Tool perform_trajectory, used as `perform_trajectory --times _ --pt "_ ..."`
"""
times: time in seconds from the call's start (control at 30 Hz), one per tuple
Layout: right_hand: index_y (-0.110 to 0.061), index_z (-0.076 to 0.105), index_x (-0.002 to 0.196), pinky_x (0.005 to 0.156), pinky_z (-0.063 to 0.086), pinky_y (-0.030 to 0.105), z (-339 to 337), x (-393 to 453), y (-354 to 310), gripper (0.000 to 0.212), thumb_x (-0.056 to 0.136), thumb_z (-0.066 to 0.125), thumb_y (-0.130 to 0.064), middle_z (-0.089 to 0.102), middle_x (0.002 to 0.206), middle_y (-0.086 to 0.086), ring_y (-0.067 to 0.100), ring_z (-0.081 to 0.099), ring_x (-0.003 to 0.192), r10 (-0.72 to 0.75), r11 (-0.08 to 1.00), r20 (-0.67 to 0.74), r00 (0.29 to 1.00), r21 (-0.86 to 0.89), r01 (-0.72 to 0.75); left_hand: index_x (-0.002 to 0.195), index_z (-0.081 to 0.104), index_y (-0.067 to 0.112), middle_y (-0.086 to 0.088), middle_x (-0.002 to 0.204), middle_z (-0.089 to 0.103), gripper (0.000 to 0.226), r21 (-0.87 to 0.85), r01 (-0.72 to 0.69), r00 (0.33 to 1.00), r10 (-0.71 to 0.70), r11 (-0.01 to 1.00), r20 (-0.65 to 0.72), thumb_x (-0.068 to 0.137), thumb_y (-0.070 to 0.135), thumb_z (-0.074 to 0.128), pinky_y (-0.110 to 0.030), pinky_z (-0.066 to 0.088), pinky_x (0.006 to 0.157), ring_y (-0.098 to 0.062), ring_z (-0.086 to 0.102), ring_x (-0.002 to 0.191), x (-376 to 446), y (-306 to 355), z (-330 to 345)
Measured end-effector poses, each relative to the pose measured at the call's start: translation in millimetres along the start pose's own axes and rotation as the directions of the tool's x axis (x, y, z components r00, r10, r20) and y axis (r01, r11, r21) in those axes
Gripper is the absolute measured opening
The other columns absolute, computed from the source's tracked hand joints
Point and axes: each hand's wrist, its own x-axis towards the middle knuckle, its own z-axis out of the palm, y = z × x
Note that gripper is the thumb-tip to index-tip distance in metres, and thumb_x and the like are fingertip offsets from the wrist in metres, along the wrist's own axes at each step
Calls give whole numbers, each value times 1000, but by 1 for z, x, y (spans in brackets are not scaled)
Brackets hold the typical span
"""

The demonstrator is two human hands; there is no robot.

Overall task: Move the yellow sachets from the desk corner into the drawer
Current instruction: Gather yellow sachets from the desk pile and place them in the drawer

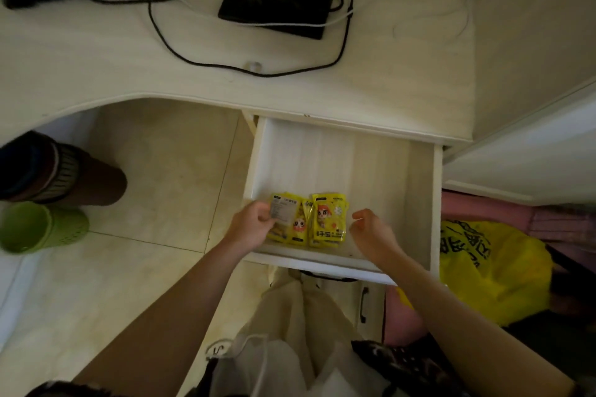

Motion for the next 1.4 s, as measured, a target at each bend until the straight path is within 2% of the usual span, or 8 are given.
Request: perform_trajectory --times 0.13,0.2,0.4,0.47,0.63,0.73,1.0,1.4 --pt "-9 49 127 81 50 31 7 -22 -24 33 96 45 -19 63 120 11 26 61 101 -230 947 35 972 -223 232 118 60 13 -7 109 69 26 118 -108 989 119 987 -90 93 18 54 -31 52 82 -22 65 97 -39 -13 -12" --pt "-8 49 124 88 50 38 16 -32 -41 32 95 46 -18 62 119 13 29 60 106 -314 895 86 946 -304 325 118 59 14 -6 106 70 26 143 -123 985 139 982 -102 93 20 52 -31 51 80 -22 65 94 -56 -24 -18" --pt "-13 49 116 86 50 41 55 -59 -97 25 94 43 -22 62 112 9 28 61 103 -458 722 231 858 -467 511 117 58 18 -3 101 68 24 54 -4 964 18 999 -266 94 19 50 -29 49 75 -20 63 91 -93 -66 -38" --pt "-14 49 118 82 49 39 71 -68 -113 26 95 43 -24 61 116 7 28 60 105 -477 686 283 832 -472 554 117 58 19 -2 101 68 24 10 32 948 -27 999 -318 95 20 49 -26 45 72 -16 61 87 -103 -81 -44" --pt "-15 45 128 92 48 41 125 -87 -156 34 96 43 -25 54 129 7 27 55 114 -540 554 411 734 -483 678 117 58 21 6 94 62 23 -118 114 914 -150 986 -376 97 21 47 -20 43 68 -10 58 78 -125 -133 -61" --pt "-13 43 130 89 47 37 161 -98 -186 34 97 41 -22 51 131 9 26 52 114 -549 503 465 695 -480 719 120 57 22 6 100 64 25 -110 138 899 -171 984 -404 98 22 45 -16 45 69 -6 58 78 -139 -168 -83" --pt "-14 43 129 88 48 36 257 -126 -275 33 97 38 -22 54 127 6 22 54 109 -595 442 482 643 -472 763 120 56 24 2 107 68 26 -52 191 837 -191 980 -513 96 26 45 -31 54 77 -16 63 92 -150 -256 -165" --pt "-12 46 129 86 47 34 316 -108 -418 35 96 42 -21 57 124 9 25 57 106 -686 384 454 569 -439 813 115 58 22 5 96 66 23 -141 209 736 -251 968 -629 94 28 49 -31 52 73 -15 62 86 -106 -312 -304"
